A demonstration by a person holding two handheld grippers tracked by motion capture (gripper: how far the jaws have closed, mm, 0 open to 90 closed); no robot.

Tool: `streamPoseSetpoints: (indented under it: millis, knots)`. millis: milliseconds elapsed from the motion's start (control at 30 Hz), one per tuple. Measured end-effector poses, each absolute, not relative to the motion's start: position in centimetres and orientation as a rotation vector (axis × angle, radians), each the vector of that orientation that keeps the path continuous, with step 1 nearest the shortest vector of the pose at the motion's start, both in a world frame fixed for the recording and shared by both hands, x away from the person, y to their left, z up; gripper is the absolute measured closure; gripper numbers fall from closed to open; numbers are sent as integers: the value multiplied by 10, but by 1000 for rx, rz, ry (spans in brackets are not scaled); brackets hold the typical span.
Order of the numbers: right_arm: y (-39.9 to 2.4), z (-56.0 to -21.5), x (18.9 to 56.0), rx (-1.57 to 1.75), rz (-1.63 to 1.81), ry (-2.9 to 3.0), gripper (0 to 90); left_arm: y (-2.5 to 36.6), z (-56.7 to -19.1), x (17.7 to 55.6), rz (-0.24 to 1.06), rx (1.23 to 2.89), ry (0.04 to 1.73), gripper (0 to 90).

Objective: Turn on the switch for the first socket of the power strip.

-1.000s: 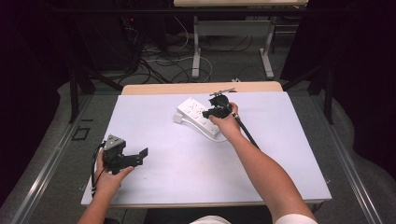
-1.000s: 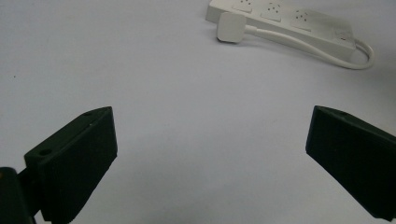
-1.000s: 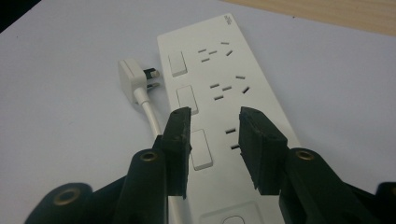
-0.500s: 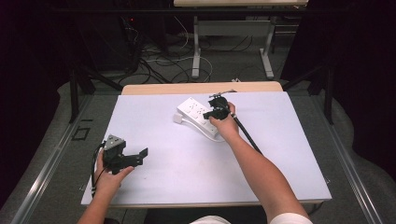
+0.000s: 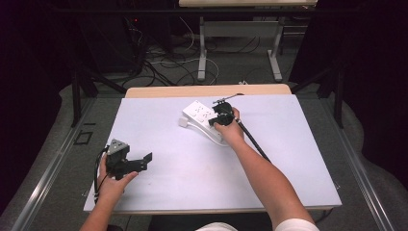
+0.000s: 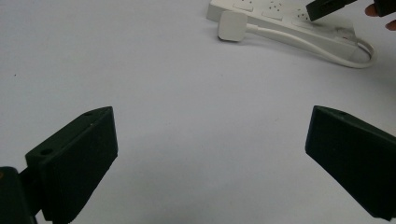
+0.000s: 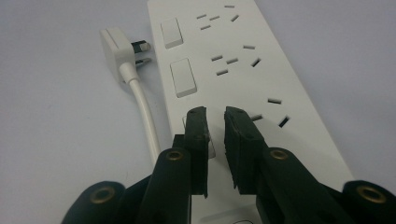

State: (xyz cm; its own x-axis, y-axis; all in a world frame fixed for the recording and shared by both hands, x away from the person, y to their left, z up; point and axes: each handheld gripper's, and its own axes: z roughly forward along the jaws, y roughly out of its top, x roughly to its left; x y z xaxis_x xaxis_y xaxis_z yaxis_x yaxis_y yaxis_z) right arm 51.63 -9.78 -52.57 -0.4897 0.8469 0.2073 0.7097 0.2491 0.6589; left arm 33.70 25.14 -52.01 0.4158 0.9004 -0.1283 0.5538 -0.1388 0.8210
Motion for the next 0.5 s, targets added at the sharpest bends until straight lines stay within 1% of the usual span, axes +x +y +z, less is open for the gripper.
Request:
streamPoseSetpoints:
  millis: [233, 500]
  knots:
    - [-96, -528, 516, 1460, 1065, 2342, 880, 251, -520, 337, 511, 1818, 1251, 22]
    - [-95, -529, 516, 1451, 1067, 2350, 900, 251, -520, 337, 511, 1817, 1252, 21]
